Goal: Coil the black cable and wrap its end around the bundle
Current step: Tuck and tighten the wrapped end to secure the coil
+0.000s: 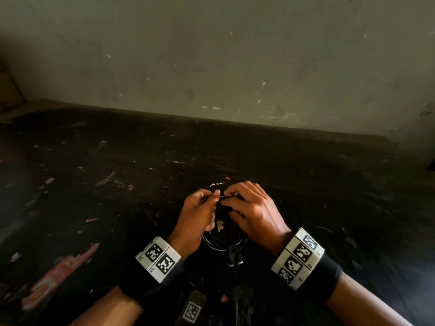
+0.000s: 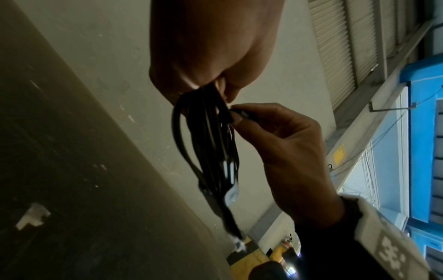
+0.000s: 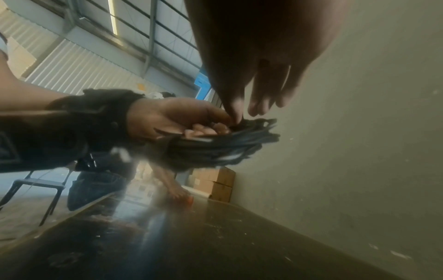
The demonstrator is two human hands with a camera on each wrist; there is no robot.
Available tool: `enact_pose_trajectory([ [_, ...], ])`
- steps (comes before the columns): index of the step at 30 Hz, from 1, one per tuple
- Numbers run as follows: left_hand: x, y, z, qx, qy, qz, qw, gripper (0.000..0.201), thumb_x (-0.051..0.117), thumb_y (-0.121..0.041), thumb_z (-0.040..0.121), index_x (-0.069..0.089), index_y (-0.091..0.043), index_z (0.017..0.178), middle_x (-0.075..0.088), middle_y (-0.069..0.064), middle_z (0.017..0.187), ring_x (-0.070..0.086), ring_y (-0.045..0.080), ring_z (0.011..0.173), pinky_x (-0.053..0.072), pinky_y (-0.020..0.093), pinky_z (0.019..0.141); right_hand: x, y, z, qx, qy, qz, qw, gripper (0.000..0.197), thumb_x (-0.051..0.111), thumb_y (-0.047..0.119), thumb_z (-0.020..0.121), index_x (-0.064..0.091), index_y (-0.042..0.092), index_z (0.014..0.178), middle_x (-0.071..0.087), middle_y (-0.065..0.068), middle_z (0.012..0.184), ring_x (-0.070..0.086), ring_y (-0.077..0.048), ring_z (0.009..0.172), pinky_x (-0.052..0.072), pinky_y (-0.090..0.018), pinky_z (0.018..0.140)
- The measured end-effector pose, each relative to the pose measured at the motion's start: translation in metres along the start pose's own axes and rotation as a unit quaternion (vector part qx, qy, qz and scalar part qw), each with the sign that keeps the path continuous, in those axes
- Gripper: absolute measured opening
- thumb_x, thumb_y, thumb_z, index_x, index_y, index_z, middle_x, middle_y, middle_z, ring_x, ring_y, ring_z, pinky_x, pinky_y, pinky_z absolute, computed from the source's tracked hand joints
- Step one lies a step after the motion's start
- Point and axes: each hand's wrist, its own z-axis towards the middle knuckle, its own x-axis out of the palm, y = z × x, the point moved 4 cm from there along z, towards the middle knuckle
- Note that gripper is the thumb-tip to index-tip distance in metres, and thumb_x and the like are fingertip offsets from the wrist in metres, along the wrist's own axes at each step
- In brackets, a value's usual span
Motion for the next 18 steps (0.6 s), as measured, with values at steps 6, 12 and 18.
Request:
enact_pose_trajectory([
  [6,-0.003,-0.001,-0.003,-0.011,0.036,-0.012,0.999,0.017,0.054,-0.015,0.094,0.058,-0.016,0.078,0.04,-0.004,0.054,0.031,0.001,0.035,0.022,0.014,0.032,0.003,-0.017,0.008,0.146,-0.025,0.165,0.975,0.015,0.073,0.016,0.078,0.072,0.018,0.093,0.061,-0.003,0.114,0.059,-0.013,0.105,0.051,-0.031,0.089],
  [12,-0.006,-0.003,-0.006,-0.03,0.067,0.039,0.997,0.022,0.047,-0.022,0.096,0.055,-0.018,0.076,0.039,-0.003,0.055,0.029,0.003,0.036,0.019,0.016,0.033,0.0,-0.019,0.016,0.215,0.04,0.279,0.935,0.011,0.074,0.014,0.077,0.073,0.017,0.088,0.072,0.004,0.088,0.066,-0.005,0.082,0.053,-0.019,0.076],
  [18,-0.007,-0.002,-0.007,-0.012,0.087,0.06,0.994,0.027,0.045,-0.024,0.097,0.048,-0.02,0.071,0.034,-0.005,0.054,0.027,0.004,0.039,0.019,0.015,0.033,0.003,-0.025,0.015,0.283,0.037,0.36,0.889,0.012,0.077,0.016,0.074,0.07,0.013,0.083,0.072,-0.002,0.082,0.069,-0.01,0.077,0.057,-0.025,0.074],
])
